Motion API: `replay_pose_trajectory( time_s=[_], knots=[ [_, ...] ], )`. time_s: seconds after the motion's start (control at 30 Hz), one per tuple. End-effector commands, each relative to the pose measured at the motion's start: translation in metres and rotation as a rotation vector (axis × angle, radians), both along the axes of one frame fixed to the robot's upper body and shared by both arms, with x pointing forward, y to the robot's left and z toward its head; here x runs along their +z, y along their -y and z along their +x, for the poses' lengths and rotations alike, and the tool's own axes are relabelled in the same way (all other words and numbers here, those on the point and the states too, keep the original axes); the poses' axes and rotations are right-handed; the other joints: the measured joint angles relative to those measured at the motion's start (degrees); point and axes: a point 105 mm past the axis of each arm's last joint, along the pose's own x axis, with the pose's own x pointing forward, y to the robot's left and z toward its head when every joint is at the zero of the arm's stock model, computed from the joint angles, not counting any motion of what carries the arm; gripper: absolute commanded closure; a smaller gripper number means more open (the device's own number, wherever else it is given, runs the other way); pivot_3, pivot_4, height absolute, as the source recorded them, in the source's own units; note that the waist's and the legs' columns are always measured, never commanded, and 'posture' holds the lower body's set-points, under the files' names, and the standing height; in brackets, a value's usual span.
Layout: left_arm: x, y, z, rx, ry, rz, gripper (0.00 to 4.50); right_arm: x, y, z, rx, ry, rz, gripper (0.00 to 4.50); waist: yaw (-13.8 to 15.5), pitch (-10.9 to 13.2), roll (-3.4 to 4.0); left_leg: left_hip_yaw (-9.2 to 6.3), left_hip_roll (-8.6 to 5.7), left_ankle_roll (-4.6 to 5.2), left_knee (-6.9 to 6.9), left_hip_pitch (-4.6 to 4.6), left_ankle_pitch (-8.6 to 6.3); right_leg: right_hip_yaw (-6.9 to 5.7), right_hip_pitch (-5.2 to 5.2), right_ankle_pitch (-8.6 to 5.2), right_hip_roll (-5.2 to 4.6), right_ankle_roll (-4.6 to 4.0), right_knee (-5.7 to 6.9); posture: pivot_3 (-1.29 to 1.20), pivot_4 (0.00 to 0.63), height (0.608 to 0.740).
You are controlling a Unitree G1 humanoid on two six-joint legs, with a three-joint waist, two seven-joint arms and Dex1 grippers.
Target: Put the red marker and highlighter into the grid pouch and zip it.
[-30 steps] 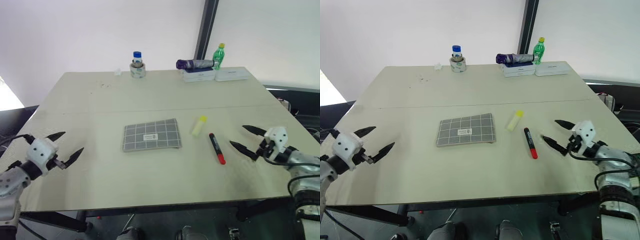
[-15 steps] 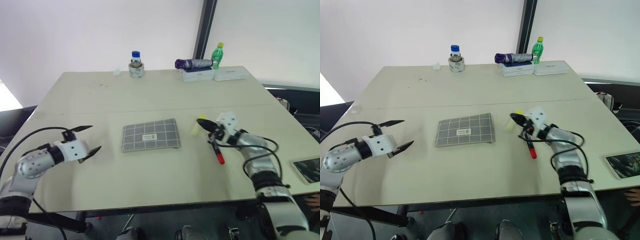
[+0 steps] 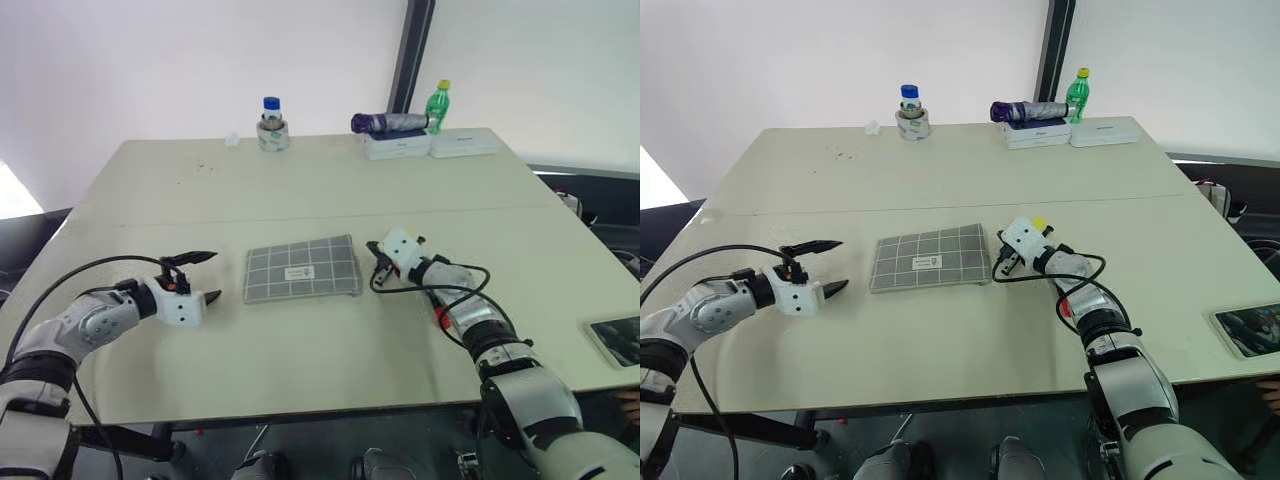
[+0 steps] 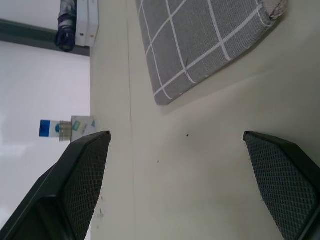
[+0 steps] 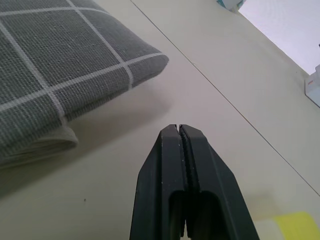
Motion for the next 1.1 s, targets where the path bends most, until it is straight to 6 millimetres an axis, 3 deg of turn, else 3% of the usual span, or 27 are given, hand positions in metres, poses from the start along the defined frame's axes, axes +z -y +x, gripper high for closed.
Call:
replay_pose_trajectory(
  time_s=[0.03, 0.37, 0.5, 0.87, 1.1],
  knots=[
    [-0.016, 0.006, -0.004, -0.058, -0.029, 0.076, 0.00, 0.018, -0.014, 0.005, 0.027, 0.067, -0.013, 4.44, 0.1, 0.0, 0.00, 0.00, 0.00, -0.01, 0.03, 0.00, 0.00, 0.00, -0.01, -0.01, 0.00, 0.01, 0.06, 0.00, 0.150, 0.740],
    [-0.027, 0.039, 0.002, -0.187, 0.021, 0.123, 0.00, 0.009, -0.025, 0.004, 0.058, 0.053, -0.034, 4.44, 1.4, 0.0, 0.04, 0.00, -0.03, -0.03, 0.18, 0.05, 0.03, 0.02, -0.02, -0.05, -0.07, 0.06, 0.38, 0.00, 0.150, 0.740],
    [-0.027, 0.051, 0.001, -0.243, 0.023, 0.116, 0.00, 0.008, -0.039, 0.001, 0.100, 0.060, -0.047, 4.44, 1.6, 0.0, 0.05, 0.02, -0.03, -0.03, 0.20, 0.06, 0.03, 0.04, -0.02, -0.05, -0.07, 0.06, 0.40, 0.00, 0.150, 0.740],
    [-0.021, 0.061, -0.010, -0.324, -0.001, 0.045, 0.00, 0.008, -0.042, 0.002, 0.099, 0.073, -0.056, 4.44, 1.5, 0.0, 0.05, 0.04, -0.01, -0.04, 0.19, 0.07, 0.04, 0.04, -0.03, -0.05, -0.07, 0.06, 0.42, 0.00, 0.150, 0.740],
    [-0.015, 0.052, -0.019, -0.342, -0.018, 0.027, 0.00, 0.009, -0.042, 0.002, 0.103, 0.078, -0.059, 4.44, 1.3, 0.0, 0.04, 0.09, 0.01, -0.05, 0.19, 0.07, 0.05, 0.08, -0.08, -0.05, -0.04, 0.06, 0.45, 0.00, 0.150, 0.740]
  ],
)
